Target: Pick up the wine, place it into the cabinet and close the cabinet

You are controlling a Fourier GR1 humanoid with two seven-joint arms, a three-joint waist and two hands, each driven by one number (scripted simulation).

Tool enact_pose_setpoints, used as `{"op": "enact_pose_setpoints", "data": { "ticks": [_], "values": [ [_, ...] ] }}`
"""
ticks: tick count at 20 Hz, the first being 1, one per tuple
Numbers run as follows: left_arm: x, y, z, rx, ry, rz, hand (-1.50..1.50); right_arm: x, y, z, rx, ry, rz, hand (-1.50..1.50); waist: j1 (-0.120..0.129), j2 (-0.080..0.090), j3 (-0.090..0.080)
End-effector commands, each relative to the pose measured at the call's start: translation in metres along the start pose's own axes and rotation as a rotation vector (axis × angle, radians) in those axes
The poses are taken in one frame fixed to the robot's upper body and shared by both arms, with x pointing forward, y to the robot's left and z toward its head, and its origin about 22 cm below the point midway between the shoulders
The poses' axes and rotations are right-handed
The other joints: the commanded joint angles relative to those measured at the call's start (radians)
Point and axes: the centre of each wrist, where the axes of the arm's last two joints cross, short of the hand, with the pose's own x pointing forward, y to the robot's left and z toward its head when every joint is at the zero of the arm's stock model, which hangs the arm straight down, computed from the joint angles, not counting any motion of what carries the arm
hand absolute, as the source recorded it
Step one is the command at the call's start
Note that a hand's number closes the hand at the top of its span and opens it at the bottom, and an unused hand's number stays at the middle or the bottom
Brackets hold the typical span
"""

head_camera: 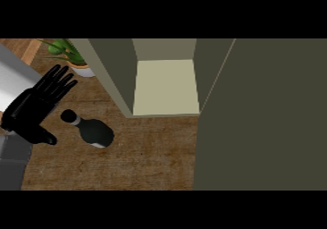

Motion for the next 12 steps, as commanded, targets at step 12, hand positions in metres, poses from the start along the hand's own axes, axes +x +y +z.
{"op": "enact_pose_setpoints", "data": {
  "ticks": [12],
  "values": [
    [-0.079,0.02,0.001,-0.097,0.127,0.099,-1.5,0.016,0.006,0.015,0.043,-0.063,-0.074,-1.5,-0.01,0.005,-0.002]
  ]
}}
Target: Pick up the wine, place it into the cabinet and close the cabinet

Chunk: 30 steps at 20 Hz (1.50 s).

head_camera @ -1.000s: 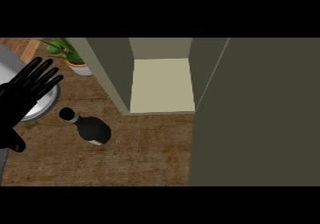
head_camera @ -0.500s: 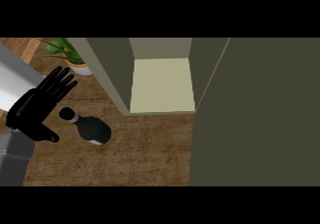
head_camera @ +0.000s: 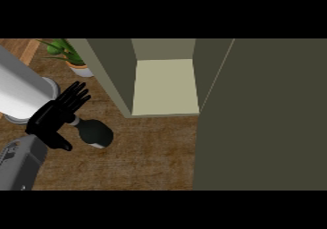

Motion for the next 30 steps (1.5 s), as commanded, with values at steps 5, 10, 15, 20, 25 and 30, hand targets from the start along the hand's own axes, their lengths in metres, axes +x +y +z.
{"op": "enact_pose_setpoints", "data": {
  "ticks": [5,10,15,20,25,30],
  "values": [
    [-0.039,0.0,0.013,-0.082,0.025,0.103,-1.5,0.029,0.011,0.022,0.038,-0.051,-0.062,-1.5,-0.016,0.001,-0.002],
    [-0.036,0.006,0.009,-0.075,0.043,0.15,-1.5,0.028,0.015,0.021,0.035,-0.058,-0.064,-1.5,-0.016,0.001,-0.002],
    [-0.063,-0.007,0.018,-0.099,0.055,0.179,-1.5,0.023,0.01,0.009,0.013,-0.075,-0.066,-1.5,-0.006,0.003,-0.003],
    [-0.067,-0.008,0.016,-0.048,0.024,0.211,-1.5,0.02,0.007,0.011,0.039,-0.062,-0.062,-1.5,-0.021,0.007,-0.003],
    [-0.085,-0.03,-0.001,-0.059,0.033,0.255,-1.5,0.022,0.007,0.017,0.044,-0.05,-0.065,-1.5,-0.021,0.004,-0.002],
    [-0.082,-0.036,-0.016,-0.135,0.063,0.319,1.5,0.021,0.003,0.009,0.049,-0.061,-0.052,-1.5,-0.022,0.006,-0.002]
  ]
}}
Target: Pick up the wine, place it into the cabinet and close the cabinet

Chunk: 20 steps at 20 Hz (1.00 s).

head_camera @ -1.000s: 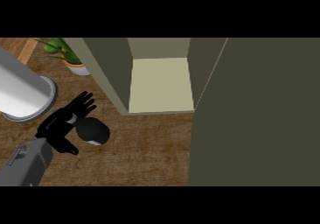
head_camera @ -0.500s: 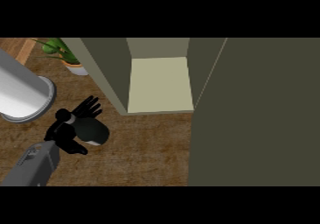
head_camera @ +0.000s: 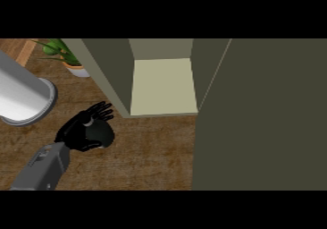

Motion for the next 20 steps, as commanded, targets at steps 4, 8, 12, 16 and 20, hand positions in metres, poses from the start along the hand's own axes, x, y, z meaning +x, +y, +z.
{"op": "enact_pose_setpoints", "data": {
  "ticks": [4,8,12,16,20],
  "values": [
    [-0.026,-0.013,-0.002,-0.211,-0.022,0.151,1.5,0.021,0.006,0.012,0.009,-0.043,-0.039,-1.5,-0.009,-0.001,-0.001],
    [-0.014,-0.014,-0.01,-0.227,-0.05,0.102,1.5,0.022,0.009,0.016,0.017,-0.012,-0.025,-1.5,0.0,-0.003,-0.001],
    [-0.037,-0.021,0.01,0.063,-0.207,-0.05,1.5,0.016,0.0,0.017,-0.033,-0.014,-0.002,-1.5,0.034,-0.015,0.002],
    [-0.038,-0.006,0.047,0.367,-0.364,-0.212,1.5,0.012,0.0,0.013,-0.059,-0.01,-0.011,-1.5,0.065,-0.022,0.004],
    [-0.046,-0.026,0.036,0.431,-0.444,-0.39,1.5,0.015,0.002,0.024,-0.016,-0.007,-0.016,-1.5,0.037,-0.018,0.005]
  ]
}}
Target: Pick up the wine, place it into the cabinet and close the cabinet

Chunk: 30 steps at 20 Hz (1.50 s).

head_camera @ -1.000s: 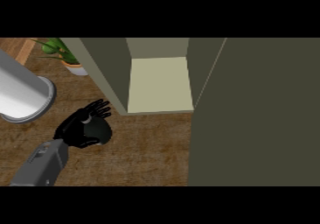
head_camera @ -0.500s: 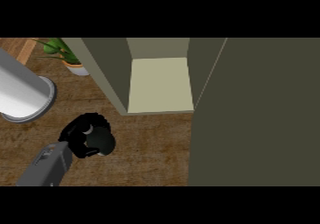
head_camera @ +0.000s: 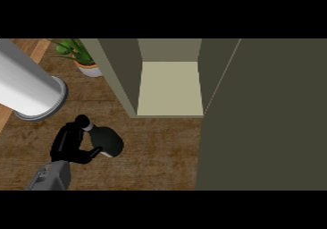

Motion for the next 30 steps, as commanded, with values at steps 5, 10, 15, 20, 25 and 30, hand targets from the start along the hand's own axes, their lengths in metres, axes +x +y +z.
{"op": "enact_pose_setpoints", "data": {
  "ticks": [5,10,15,20,25,30],
  "values": [
    [-0.002,-0.025,0.005,0.068,-0.087,-0.304,1.5,0.026,0.008,0.013,-0.003,-0.032,-0.014,-1.5,-0.006,0.009,-0.006],
    [0.003,-0.074,-0.003,0.075,-0.045,-0.256,1.5,0.044,0.015,0.022,-0.011,-0.037,-0.014,-1.5,-0.004,0.006,-0.006],
    [0.03,-0.106,-0.044,0.063,-0.065,-0.318,1.5,0.034,-0.004,0.018,0.024,-0.025,-0.002,-1.5,-0.006,0.011,-0.006],
    [0.038,-0.141,-0.043,0.045,-0.028,-0.311,1.5,0.037,0.004,0.017,0.012,-0.018,-0.001,-1.5,-0.008,0.01,-0.006],
    [0.073,-0.164,-0.082,0.045,-0.025,-0.416,1.5,0.035,-0.003,0.02,0.004,-0.038,-0.004,-1.5,-0.016,0.01,-0.006],
    [0.059,-0.178,-0.083,0.046,-0.038,-0.496,1.5,0.033,0.001,0.022,0.01,-0.026,-0.02,-1.5,-0.02,0.012,-0.007]
  ]
}}
